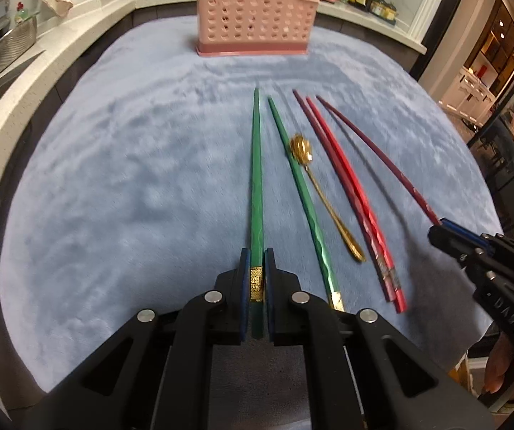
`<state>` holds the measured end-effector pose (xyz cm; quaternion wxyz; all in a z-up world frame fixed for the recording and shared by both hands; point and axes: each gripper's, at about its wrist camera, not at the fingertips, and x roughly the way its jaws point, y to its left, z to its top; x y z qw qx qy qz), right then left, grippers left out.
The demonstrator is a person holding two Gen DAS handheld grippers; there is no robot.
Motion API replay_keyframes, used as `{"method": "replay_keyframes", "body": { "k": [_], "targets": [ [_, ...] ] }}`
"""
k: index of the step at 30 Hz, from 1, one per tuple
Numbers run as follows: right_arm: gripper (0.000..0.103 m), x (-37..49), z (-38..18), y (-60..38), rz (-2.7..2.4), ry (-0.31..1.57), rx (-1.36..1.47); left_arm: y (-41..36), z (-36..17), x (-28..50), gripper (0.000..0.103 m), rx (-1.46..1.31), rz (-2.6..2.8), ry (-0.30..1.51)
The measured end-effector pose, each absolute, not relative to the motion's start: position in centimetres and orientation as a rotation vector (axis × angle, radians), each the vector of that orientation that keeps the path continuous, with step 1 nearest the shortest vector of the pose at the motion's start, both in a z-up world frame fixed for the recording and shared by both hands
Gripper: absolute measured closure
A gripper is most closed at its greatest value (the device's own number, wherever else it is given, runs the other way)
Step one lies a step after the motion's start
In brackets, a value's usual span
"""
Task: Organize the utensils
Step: 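Grasp a green chopstick with the left tool while the right tool grasps a red chopstick, then insert both chopsticks into the pink holder and open both tools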
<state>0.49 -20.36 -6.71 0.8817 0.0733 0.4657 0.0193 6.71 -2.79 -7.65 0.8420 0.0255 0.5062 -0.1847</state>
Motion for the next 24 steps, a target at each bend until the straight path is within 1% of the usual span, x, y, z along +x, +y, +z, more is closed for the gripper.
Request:
{"method": "replay_keyframes", "body": {
  "k": [5, 13, 24],
  "targets": [
    [0.095, 1.2, -3.5, -21.3, 0.036, 0.897, 0.158, -2.4, -5.2, 7.3, 0.096, 0.036, -0.380, 1.018],
    [0.096, 3.2, 2.1, -23.1, 0.004, 0.756, 0.154, -1.6, 0.2, 9.5, 0.096, 0.006, -0.370, 0.901],
    [0.096, 5.3, 6.7, -24.8, -0.008, 0.653, 0.170, -0.5, 6.3, 13.4, 0.096, -0.014, -0.329, 0.753]
  ]
}}
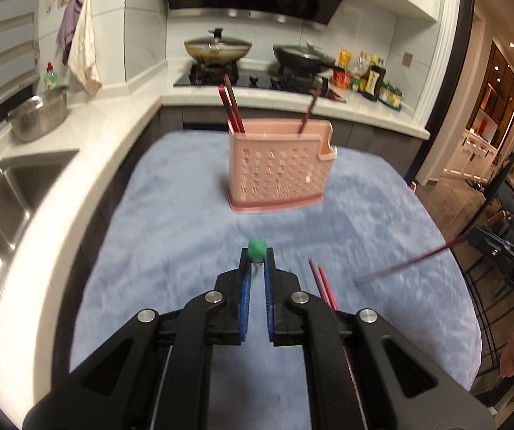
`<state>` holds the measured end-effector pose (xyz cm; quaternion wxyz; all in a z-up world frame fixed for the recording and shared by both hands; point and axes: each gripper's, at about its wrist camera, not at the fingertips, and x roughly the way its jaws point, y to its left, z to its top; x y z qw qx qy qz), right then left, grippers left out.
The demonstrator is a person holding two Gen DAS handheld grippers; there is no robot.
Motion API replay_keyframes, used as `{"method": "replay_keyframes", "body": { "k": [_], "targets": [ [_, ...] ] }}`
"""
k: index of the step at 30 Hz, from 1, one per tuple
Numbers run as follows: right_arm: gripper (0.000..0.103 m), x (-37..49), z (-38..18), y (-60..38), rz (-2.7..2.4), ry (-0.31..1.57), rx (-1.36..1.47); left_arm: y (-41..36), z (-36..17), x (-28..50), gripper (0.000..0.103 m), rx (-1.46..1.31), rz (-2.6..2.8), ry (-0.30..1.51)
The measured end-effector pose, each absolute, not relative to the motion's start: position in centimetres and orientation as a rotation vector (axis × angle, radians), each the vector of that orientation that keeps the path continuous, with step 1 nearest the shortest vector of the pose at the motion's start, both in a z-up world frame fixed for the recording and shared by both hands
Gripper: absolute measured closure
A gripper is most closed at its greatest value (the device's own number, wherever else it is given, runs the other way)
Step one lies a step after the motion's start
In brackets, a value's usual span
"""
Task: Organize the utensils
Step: 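Insert both chopsticks into the pink holder and open both tools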
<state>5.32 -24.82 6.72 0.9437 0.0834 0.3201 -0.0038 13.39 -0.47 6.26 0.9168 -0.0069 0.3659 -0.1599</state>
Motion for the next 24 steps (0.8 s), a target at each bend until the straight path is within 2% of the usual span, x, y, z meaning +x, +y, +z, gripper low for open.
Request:
{"method": "replay_keyframes", "body": {
  "k": [12, 19, 24],
  "targets": [
    [0.096, 9.9, 12.9, -27.0, 0.030, 0.516, 0.260, -0.1, 13.7, 18.8, 0.096, -0.060, -0.321, 0.599],
    [0.096, 15.0, 16.9, -27.5, 0.047, 0.413, 0.293, -0.9, 19.5, 22.1, 0.096, -0.093, -0.336, 0.467],
    [0.096, 19.4, 19.0, -27.2, 0.065, 0.376, 0.312, -2.1, 21.3, 24.9, 0.096, -0.098, -0.339, 0.428]
  ]
}}
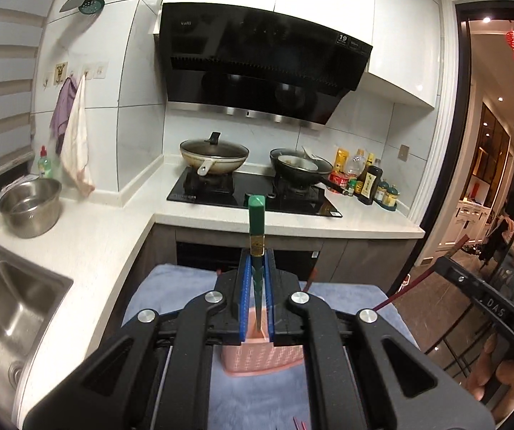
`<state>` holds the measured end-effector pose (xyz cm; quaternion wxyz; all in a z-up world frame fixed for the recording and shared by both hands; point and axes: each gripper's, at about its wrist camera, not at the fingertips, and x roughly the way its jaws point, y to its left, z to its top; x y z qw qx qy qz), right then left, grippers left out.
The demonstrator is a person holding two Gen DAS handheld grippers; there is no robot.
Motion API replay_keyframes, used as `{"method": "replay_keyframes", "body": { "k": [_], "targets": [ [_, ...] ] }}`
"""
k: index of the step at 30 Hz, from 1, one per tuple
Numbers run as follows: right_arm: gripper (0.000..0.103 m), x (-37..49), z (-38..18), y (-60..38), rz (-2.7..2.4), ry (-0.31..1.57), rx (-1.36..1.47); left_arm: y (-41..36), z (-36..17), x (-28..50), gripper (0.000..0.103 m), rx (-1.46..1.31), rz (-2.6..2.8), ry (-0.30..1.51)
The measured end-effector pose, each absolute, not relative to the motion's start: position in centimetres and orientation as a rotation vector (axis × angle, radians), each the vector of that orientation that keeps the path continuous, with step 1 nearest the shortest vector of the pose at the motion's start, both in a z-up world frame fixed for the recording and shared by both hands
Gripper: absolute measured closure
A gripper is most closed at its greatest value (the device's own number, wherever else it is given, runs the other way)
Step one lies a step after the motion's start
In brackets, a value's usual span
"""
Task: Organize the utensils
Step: 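Insert both chopsticks into the pink holder and open both tools, then pull both open tools back from the pink holder toward the remaining utensils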
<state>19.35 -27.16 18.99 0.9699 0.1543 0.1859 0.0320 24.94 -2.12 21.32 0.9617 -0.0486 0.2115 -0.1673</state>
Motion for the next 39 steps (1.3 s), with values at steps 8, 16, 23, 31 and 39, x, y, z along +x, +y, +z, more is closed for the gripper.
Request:
{"method": "replay_keyframes", "body": {
  "k": [8, 16, 23, 31, 39],
  "targets": [
    [0.096, 25.1, 17.3, -26.4, 0.089, 0.417, 0.368, -4.1, 19.3, 28.9, 0.096, -0.086, -0.330, 0.482],
    [0.096, 28.0, 13.0, -25.5, 0.078, 0.516, 0.356, -5.1, 15.8, 30.9, 0.096, -0.054, -0.302, 0.548],
    [0.085, 28.4, 11.9, -25.5, 0.051, 0.539, 0.343, -4.5, 14.7, 31.4, 0.095, -0.081, -0.280, 0.580],
    [0.077, 26.3, 13.2, -25.7, 0.050, 0.497, 0.340, -3.6, 15.2, 30.3, 0.068, -0.102, -0.251, 0.570],
    [0.076, 22.8, 13.9, -25.5, 0.064, 0.488, 0.329, -2.9, 15.2, 27.5, 0.063, -0.098, -0.256, 0.574]
  ]
}}
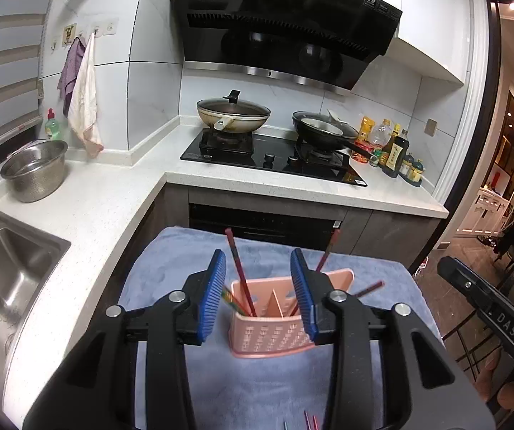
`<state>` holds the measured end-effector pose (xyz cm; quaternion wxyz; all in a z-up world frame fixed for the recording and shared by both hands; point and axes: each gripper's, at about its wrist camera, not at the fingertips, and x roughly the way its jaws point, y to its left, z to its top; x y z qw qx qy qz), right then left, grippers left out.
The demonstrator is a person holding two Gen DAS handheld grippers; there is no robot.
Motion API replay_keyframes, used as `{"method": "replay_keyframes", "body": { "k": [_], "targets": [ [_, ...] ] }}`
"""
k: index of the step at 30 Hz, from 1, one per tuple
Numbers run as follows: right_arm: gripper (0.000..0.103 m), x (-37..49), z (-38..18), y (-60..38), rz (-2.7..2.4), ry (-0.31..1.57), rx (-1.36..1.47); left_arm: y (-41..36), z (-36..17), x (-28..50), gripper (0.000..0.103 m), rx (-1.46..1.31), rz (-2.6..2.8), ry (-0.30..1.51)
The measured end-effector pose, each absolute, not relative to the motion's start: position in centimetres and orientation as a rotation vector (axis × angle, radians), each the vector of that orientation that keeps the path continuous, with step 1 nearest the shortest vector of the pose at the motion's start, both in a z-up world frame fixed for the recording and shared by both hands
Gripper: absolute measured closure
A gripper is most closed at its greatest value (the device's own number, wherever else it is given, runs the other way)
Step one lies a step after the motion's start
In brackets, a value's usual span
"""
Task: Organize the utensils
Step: 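Pull both open tools back from the pink holder toward the remaining utensils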
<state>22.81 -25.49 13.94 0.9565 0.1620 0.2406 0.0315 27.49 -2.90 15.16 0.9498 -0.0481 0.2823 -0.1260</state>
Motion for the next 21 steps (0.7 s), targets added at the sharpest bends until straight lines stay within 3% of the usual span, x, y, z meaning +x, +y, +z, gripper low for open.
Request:
{"method": "replay_keyframes", "body": {
  "k": [1, 3, 21],
  "targets": [
    [0.076, 22.3, 13.8, -25.5, 0.066, 0.492, 0.327, -2.8, 15.0, 27.1, 0.056, -0.095, -0.255, 0.576],
    [0.074, 20.6, 13.2, -25.4, 0.066, 0.507, 0.318, -2.5, 14.3, 25.7, 0.053, -0.085, -0.244, 0.579],
    [0.073, 4.0, -2.7, -20.7, -0.005, 0.859, 0.129, -1.8, -1.4, 11.8, 0.053, -0.014, -0.265, 0.899]
  ]
}}
